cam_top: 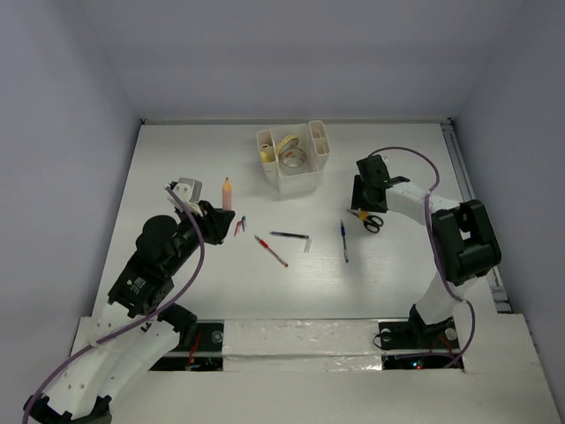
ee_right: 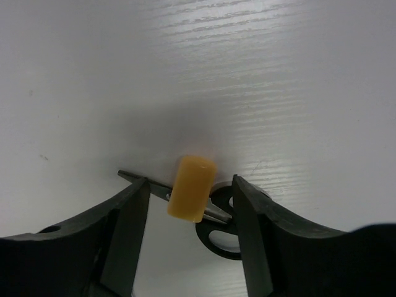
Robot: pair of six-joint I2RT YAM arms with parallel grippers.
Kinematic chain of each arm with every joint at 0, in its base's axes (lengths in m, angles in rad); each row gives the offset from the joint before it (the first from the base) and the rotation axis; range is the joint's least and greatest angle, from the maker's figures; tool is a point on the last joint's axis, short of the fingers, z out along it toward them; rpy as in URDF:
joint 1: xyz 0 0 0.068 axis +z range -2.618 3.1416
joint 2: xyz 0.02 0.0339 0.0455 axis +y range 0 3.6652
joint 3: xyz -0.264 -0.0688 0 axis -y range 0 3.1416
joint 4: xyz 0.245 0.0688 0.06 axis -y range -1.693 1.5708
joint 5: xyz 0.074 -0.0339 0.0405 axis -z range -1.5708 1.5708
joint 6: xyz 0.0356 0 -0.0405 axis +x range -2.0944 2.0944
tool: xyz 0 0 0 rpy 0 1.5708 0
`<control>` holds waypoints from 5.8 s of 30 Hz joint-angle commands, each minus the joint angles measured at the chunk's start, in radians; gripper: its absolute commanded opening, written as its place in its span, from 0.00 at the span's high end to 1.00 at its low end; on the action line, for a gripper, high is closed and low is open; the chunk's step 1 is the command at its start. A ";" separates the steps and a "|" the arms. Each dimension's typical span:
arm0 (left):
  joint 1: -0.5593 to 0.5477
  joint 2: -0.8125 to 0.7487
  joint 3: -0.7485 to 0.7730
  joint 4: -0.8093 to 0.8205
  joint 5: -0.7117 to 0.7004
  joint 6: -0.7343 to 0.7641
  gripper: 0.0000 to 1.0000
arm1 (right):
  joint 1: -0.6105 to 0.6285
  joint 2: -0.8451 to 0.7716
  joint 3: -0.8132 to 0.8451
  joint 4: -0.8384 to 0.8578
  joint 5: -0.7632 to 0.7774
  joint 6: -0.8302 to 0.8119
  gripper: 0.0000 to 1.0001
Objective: Sort the stationery into containers
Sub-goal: Pick up the pen cap from the center of the board, then close the pen cap on the pen.
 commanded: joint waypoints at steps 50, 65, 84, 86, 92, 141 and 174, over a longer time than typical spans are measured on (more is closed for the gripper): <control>0.000 0.121 -0.168 0.401 0.329 -0.259 1.00 | 0.308 -0.401 -0.102 0.516 -0.049 0.116 0.85; -0.018 0.174 -0.193 0.490 0.290 -0.325 1.00 | 0.569 -0.205 0.078 0.795 0.106 0.217 0.86; -0.027 0.224 -0.156 0.429 0.201 -0.249 1.00 | 0.647 -0.176 0.131 0.798 0.142 0.169 0.84; -0.027 0.231 -0.146 0.424 0.200 -0.238 1.00 | 0.647 -0.176 0.127 0.800 0.140 0.166 0.84; -0.027 0.231 -0.141 0.424 0.201 -0.233 1.00 | 0.647 -0.169 0.121 0.804 0.143 0.163 0.84; -0.027 0.279 -0.112 0.538 0.171 -0.253 1.00 | 0.676 -0.123 0.015 0.870 0.160 0.222 0.85; -0.027 0.277 -0.093 0.527 0.139 -0.252 1.00 | 0.676 -0.163 -0.021 0.923 0.133 0.143 0.85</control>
